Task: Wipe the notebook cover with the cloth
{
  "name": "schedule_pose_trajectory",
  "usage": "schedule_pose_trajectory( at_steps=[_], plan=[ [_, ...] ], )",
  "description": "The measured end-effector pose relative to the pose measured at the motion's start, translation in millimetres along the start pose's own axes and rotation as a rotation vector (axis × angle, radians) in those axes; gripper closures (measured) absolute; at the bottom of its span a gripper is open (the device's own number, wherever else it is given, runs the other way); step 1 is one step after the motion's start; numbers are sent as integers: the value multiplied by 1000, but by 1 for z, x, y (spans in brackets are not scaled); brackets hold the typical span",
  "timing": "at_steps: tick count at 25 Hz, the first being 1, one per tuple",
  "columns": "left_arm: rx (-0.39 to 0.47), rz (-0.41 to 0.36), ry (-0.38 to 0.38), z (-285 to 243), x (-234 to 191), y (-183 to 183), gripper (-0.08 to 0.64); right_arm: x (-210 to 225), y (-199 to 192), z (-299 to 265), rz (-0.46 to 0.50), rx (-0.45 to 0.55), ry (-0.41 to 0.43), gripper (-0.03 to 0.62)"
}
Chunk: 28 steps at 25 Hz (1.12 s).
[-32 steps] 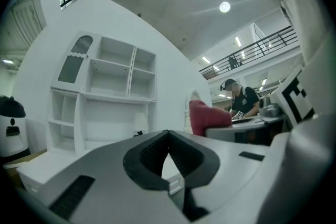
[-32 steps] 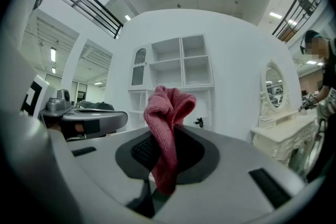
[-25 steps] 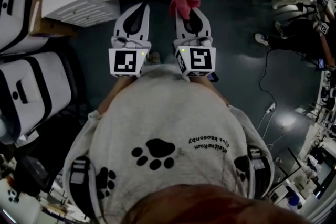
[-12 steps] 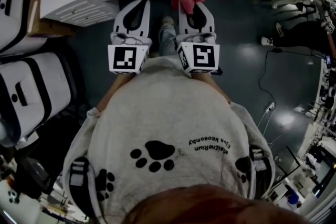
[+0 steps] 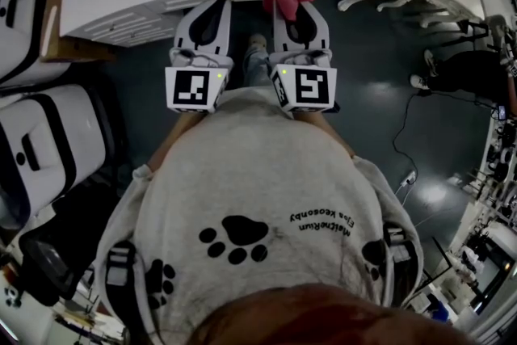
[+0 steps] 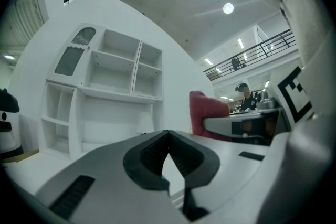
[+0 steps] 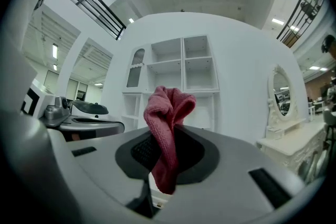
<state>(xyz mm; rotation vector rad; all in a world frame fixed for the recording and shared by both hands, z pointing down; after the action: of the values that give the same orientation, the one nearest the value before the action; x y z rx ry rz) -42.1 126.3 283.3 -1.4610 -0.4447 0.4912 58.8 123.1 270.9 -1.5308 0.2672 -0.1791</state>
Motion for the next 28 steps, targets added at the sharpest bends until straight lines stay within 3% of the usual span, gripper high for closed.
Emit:
schedule_pose_trajectory(
  at_steps=[7,19,28],
  plan=[
    [-1,6,22,-39,-29,-2,548,10,-4,-53,5,-22,37,529],
    [-19,28,96,-146,-65,-9,548,65,-13,-155,13,-56,130,529],
    [-40,7,154,-187,-85,-11,548,84,-31,-201,-5,-102,206,529]
  ],
)
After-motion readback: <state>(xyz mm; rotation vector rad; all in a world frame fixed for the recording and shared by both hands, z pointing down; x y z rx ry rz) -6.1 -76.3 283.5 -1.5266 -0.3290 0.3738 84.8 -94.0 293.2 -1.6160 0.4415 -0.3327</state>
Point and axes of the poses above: the fingertips, and each gripper's own axes: z backward along the fingers, x to its right, y out of its top, the point moved 1 cm from there along z, backward along the fingers, and after that the axes turned 6 degrees about -y, right-handed, at the moved point
